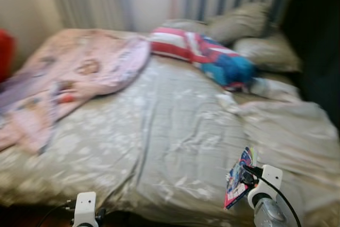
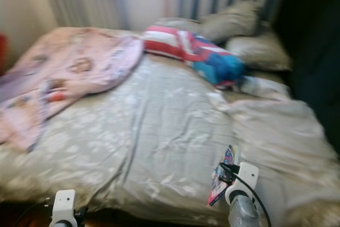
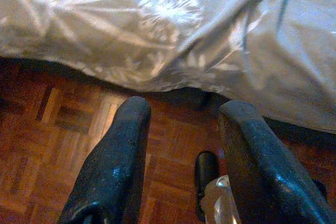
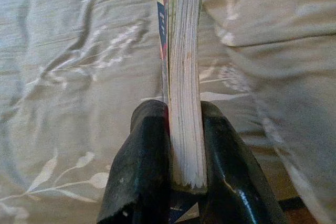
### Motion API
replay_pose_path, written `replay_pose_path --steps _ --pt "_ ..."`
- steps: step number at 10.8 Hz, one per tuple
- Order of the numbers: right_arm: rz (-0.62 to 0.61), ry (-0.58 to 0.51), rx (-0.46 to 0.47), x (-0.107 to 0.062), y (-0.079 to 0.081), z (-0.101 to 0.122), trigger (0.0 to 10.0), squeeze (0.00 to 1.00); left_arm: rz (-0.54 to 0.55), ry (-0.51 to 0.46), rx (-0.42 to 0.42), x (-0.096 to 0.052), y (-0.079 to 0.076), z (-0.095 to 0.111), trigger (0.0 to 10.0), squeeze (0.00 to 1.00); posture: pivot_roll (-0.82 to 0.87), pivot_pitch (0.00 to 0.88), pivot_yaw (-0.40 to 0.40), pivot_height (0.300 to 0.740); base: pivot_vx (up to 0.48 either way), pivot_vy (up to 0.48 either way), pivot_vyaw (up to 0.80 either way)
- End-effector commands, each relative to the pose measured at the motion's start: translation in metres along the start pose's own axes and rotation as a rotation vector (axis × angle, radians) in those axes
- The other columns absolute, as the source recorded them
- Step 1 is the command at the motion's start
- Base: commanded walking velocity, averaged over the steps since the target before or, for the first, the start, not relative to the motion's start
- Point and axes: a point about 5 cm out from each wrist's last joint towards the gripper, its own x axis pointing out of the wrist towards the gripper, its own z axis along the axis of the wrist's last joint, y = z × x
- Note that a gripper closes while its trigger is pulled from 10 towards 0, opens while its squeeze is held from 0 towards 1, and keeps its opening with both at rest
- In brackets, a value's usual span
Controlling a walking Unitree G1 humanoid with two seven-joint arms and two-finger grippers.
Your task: Clean up the room
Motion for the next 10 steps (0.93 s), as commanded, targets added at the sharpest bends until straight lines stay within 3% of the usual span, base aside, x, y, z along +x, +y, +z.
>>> replay_pose_path --steps 1,8,10 --pt "0.003 -0.027 -0.016 0.0016 0.001 0.0062 10.0 0.0 -0.001 0.002 0.003 -0.001 -0.0007 -0.0025 10.0 0.0 0.18 0.0 -0.049 0.74 0.0 0.0 0.0" --pt "-0.008 -0.038 -0.004 0.0019 0.0005 0.0079 10.0 0.0 0.0 0.002 -0.003 -0.0007 -0.0019 -0.0019 10.0 0.0 0.17 0.0 -0.044 0.74 0.0 0.0 0.0" --pt "-0.008 -0.045 0.001 0.0022 0.0006 0.0092 10.0 0.0 0.001 -0.001 -0.008 -0.0006 -0.0022 -0.0015 10.0 0.0 0.17 0.0 -0.044 0.74 0.259 0.0 0.0"
